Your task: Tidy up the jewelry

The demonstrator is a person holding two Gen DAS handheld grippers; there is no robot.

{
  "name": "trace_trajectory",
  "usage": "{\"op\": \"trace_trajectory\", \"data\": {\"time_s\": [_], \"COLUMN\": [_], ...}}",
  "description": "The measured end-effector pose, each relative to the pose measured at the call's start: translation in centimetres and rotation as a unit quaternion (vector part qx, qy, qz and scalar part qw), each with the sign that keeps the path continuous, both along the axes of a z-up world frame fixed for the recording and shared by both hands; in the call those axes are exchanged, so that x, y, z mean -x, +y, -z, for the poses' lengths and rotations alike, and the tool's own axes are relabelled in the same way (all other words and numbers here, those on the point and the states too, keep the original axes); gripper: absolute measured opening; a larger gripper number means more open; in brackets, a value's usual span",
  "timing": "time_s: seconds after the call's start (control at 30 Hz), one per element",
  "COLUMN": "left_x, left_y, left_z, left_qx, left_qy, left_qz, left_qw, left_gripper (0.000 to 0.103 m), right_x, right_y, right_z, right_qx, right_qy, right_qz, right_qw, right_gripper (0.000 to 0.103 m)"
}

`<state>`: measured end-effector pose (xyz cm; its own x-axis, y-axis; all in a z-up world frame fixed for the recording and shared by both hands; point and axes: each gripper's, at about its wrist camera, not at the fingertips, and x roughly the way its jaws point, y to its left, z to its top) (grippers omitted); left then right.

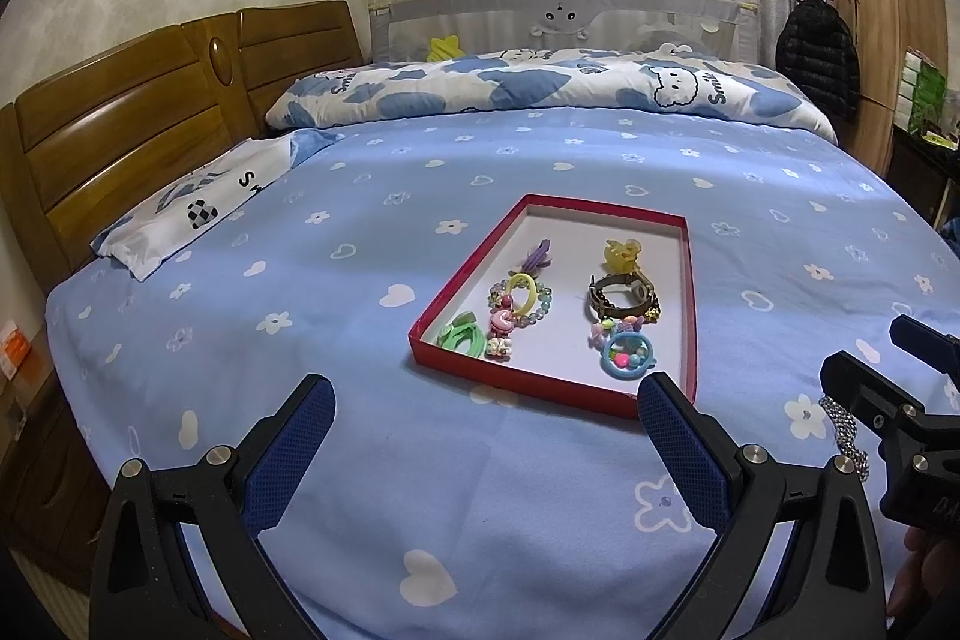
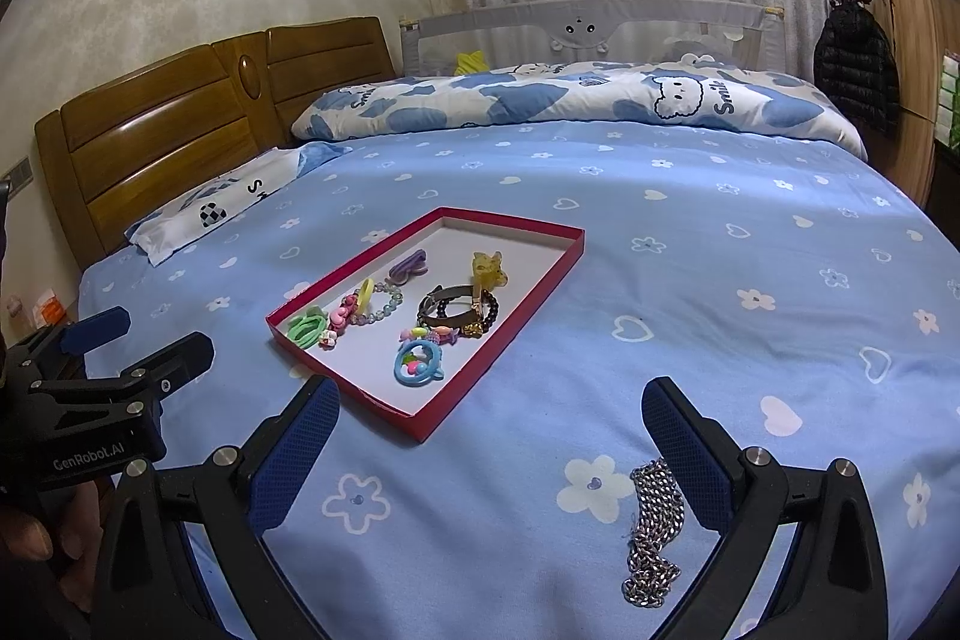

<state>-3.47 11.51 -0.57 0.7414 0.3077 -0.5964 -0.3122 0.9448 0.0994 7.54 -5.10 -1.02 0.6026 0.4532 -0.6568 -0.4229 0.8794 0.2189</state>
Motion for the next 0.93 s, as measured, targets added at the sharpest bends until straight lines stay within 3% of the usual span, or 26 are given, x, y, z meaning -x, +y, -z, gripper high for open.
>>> {"op": "trace_trajectory", "data": {"time_s": [0.93], "left_x": [-0.23], "left_y": [0.12], "left_z": [0.18], "left_qx": [0.007], "left_qy": [0.003], "left_qz": [0.001], "left_qw": [1.0], "left_gripper": [0.102], "right_x": [-0.64], "right_y": [-0.63], "right_z": [-0.1], "right_qx": [-0.001], "right_qy": [0.011], "right_qz": [0.006], "right_qw": [1.0], "right_gripper": [0.102]}}
